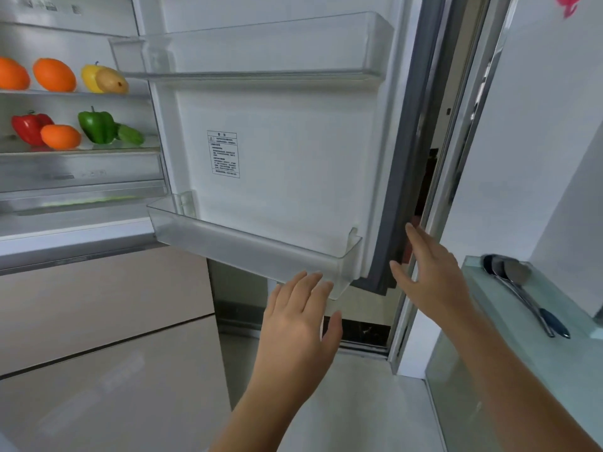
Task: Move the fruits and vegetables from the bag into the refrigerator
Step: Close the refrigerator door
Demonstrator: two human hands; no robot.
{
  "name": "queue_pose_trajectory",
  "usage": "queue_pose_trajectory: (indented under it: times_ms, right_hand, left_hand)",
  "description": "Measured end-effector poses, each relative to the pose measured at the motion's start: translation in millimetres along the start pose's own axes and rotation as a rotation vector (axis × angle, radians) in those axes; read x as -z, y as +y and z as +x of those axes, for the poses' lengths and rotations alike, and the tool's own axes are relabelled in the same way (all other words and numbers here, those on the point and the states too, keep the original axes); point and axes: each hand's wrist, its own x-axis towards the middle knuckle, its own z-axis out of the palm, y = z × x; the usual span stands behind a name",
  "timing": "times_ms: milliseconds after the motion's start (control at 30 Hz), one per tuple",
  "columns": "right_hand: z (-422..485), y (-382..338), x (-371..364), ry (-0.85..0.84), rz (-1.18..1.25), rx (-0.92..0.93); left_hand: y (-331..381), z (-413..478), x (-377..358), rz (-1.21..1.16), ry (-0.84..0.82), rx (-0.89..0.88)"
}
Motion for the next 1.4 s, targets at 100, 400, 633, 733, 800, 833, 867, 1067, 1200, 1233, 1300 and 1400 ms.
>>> queue_pose_trajectory:
  times_ms: [100,400,633,733,800,833,867,1067,1200,1233,1300,1400]
  right_hand:
    - [13.8,13.8,-13.7,-0.018,0.035,0.035]
    - [7.0,4.4,-38.3,0.063,0.233,0.050]
    - [-25.1,-29.9,-37.0,0.165,0.223,0.047]
    - [-46.5,-53.9,-37.7,0.217,0.229,0.033]
    - [-62.0,-72.6,-37.5,0.248,0.220,0.026]
    - [-69.8,-81.9,-37.3,0.254,0.215,0.028]
    - [-77.6,-91.5,-37.1,0.256,0.210,0.031]
    - [-122.0,-151.5,-35.7,0.278,0.171,0.056]
    - [-149.7,-190.6,-35.1,0.259,0.173,0.098]
    - [-156.5,-200.1,-35.8,0.253,0.175,0.110]
    - [-169.5,-219.0,-37.6,0.247,0.182,0.138]
    - [-187.4,-248.5,-40.4,0.238,0.201,0.184]
  left_hand:
    - [0.9,-0.8,-10.2,-0.002,-0.014,0.019]
    - [1.0,-5.6,-9.4,0.017,-0.022,0.069]
    - [-3.5,-29.4,12.4,0.039,-0.041,0.106]
    - [-6.7,-40.9,28.5,0.051,-0.029,0.104]
    - [-9.2,-48.7,41.6,0.060,-0.015,0.109]
    - [-11.1,-52.9,49.1,0.072,-0.009,0.116]
    - [-13.4,-57.4,57.3,0.085,-0.007,0.126]
    - [-29.5,-87.1,111.0,0.144,0.004,0.155]
    - [-42.6,-111.9,140.3,0.193,-0.011,0.200]
    - [-46.1,-118.2,147.7,0.199,-0.012,0.215]
    - [-53.3,-129.7,162.5,0.211,-0.009,0.238]
    - [-64.8,-146.9,185.7,0.239,0.004,0.267]
